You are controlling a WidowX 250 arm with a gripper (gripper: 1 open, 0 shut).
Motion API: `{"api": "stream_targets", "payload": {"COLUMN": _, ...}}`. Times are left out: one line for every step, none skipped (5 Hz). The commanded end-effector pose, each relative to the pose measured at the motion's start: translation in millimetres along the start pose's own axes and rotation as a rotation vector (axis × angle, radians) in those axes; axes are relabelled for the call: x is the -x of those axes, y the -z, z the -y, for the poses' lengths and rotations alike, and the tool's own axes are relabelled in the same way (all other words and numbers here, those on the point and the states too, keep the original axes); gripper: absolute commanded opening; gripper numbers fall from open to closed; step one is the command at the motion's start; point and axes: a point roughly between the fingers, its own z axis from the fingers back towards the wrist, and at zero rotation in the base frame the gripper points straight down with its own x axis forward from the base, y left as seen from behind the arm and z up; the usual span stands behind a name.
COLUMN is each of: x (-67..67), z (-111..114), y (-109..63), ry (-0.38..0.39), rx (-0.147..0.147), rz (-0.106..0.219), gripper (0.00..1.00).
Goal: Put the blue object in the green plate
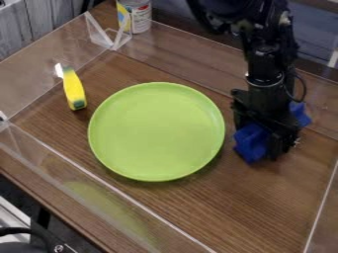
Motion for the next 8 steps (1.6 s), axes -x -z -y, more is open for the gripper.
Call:
{"api": "stream_targets", "payload": {"x": -13.0, "z": -6.5, "y": -10.3, "ry": -0.019, "rx": -0.010, "rz": 0.061, "gripper": 0.00}}
{"api": "stream_targets", "payload": {"x": -13.8, "z": -8.4, "y": -9.8, "ry": -0.028, "rx": -0.010, "rz": 0.066, "gripper": 0.00}}
{"api": "stream_targets", "payload": {"x": -14.7, "z": -10.4, "y": -9.3, "ry": -0.037, "rx": -0.011, "rz": 0.071, "gripper": 0.00}}
{"api": "stream_targets", "payload": {"x": -15.3, "z": -12.5, "y": -9.0, "ry": -0.047, "rx": -0.011, "rz": 0.075, "gripper": 0.00}}
{"api": "stream_targets", "payload": {"x": -15.7, "z": -14.6, "y": -8.8, "ry": -0.056, "rx": -0.012, "rz": 0.079, "gripper": 0.00}}
{"api": "stream_targets", "payload": {"x": -15.9, "z": -16.9, "y": -8.9, "ry": -0.066, "rx": -0.012, "rz": 0.083, "gripper": 0.00}}
{"api": "stream_targets", "payload": {"x": -12.1, "z": -19.2, "y": -25.2, "ry": -0.070, "rx": -0.019, "rz": 0.105, "gripper": 0.00}}
{"api": "stream_targets", "payload": {"x": -8.7, "z": -20.9, "y": -39.6, "ry": -0.073, "rx": -0.023, "rz": 0.124, "gripper": 0.00}}
